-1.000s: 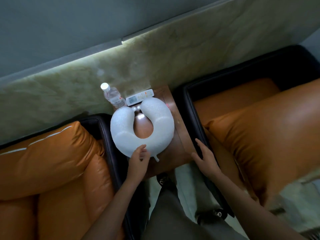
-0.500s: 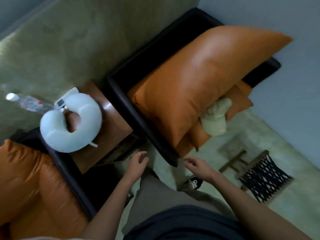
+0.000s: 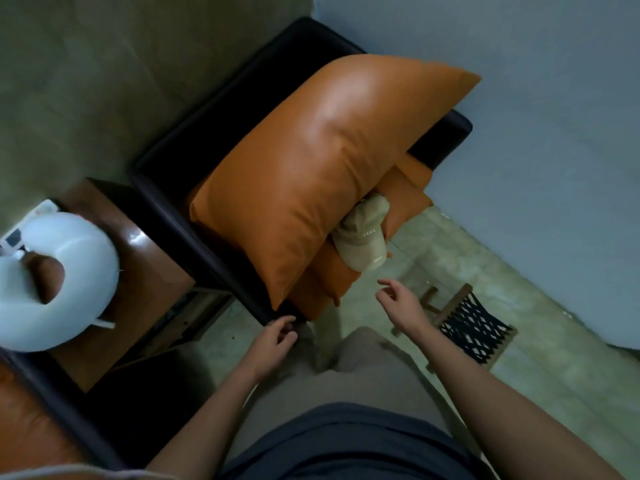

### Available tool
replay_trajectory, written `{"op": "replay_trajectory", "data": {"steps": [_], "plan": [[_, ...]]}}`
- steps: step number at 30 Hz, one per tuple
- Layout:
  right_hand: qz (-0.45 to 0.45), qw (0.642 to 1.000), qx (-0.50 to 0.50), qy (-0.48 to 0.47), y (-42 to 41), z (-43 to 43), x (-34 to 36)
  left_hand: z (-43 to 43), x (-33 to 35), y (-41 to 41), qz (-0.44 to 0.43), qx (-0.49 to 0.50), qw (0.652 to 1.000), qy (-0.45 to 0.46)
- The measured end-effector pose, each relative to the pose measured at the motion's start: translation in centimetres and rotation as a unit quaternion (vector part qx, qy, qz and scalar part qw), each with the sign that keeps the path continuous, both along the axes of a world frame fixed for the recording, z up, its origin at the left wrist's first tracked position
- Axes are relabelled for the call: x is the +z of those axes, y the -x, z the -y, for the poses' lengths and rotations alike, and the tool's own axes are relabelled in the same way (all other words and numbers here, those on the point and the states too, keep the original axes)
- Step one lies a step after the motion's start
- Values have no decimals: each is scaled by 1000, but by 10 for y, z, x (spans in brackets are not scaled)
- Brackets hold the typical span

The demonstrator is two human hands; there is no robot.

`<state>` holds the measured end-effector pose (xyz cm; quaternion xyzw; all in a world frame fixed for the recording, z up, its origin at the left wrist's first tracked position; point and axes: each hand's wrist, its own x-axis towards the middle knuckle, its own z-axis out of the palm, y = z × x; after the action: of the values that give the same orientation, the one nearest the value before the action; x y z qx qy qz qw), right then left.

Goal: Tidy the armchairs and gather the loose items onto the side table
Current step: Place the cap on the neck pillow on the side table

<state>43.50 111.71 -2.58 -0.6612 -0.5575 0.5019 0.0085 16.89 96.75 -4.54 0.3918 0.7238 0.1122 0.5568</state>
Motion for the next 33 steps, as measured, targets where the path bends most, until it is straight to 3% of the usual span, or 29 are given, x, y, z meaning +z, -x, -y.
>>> {"op": "replay_trajectory", "data": {"steps": [3, 17, 22, 26, 33], "plan": [[5, 1000, 20, -16, -9, -25, -4, 2, -6, -14, -9, -9, 1000, 12], [1, 976, 215, 16, -28, -163, -56, -15, 10, -100, -59, 158, 983, 75], [38, 954, 291, -62, -20, -215, -69, -24, 13, -134, -44, 223, 971, 75], [38, 964, 254, -66, -16, -244, -79, -29, 20, -158, -51, 240, 966, 78], [-49, 982, 178, 49, -3, -265, -96, -18, 22, -176, -37, 281, 951, 120]]}}
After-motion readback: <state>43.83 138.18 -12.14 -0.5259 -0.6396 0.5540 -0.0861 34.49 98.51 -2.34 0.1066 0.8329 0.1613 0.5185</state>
